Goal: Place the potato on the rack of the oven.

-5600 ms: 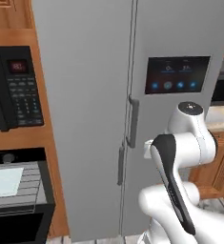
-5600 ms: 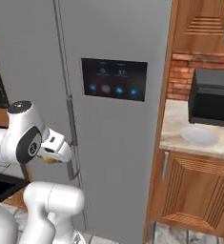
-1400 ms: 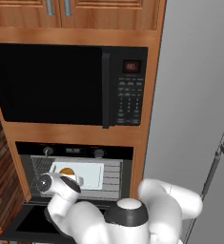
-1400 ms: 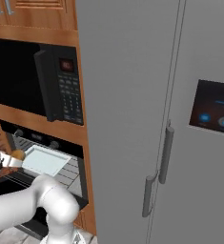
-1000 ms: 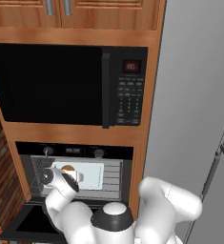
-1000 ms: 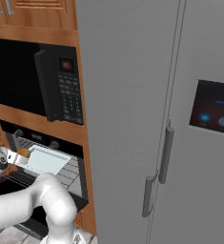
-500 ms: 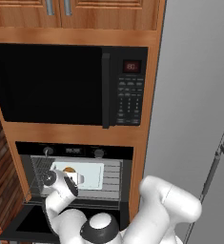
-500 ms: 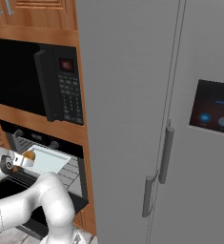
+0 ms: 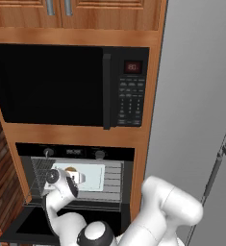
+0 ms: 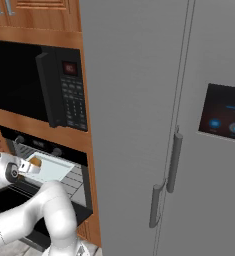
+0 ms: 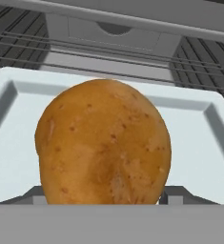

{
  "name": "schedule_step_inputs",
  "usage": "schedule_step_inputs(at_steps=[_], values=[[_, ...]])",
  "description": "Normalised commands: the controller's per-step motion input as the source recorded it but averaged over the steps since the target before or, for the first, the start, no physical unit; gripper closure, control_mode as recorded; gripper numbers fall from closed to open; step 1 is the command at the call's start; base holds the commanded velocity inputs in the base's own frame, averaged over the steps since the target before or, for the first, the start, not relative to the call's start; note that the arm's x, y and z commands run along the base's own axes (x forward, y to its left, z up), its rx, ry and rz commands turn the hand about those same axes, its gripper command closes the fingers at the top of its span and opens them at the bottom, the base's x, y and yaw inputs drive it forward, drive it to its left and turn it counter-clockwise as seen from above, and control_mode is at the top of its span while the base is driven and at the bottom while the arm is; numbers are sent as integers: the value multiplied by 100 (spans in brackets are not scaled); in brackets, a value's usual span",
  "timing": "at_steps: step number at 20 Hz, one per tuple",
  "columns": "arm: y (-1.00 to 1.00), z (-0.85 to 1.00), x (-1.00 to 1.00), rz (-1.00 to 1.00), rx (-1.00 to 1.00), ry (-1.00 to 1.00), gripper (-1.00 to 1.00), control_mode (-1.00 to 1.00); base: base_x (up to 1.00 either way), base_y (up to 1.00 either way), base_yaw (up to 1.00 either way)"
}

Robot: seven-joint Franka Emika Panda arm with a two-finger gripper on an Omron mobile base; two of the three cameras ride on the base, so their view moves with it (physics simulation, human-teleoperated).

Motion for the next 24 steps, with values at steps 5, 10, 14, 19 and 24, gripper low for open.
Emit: schedule_step_inputs(at_steps=[5, 10, 14, 19, 24], values=[[0, -17, 20, 0, 0, 3, 100, -100, 0, 0, 0], [0, -29, 1, 0, 0, 0, -100, -100, 0, 0, 0], [0, -22, 2, 0, 0, 0, -100, -100, 0, 0, 0], [0, -1, 1, 0, 0, 0, -100, -100, 0, 0, 0], [0, 0, 0, 0, 0, 0, -100, -100, 0, 0, 0]])
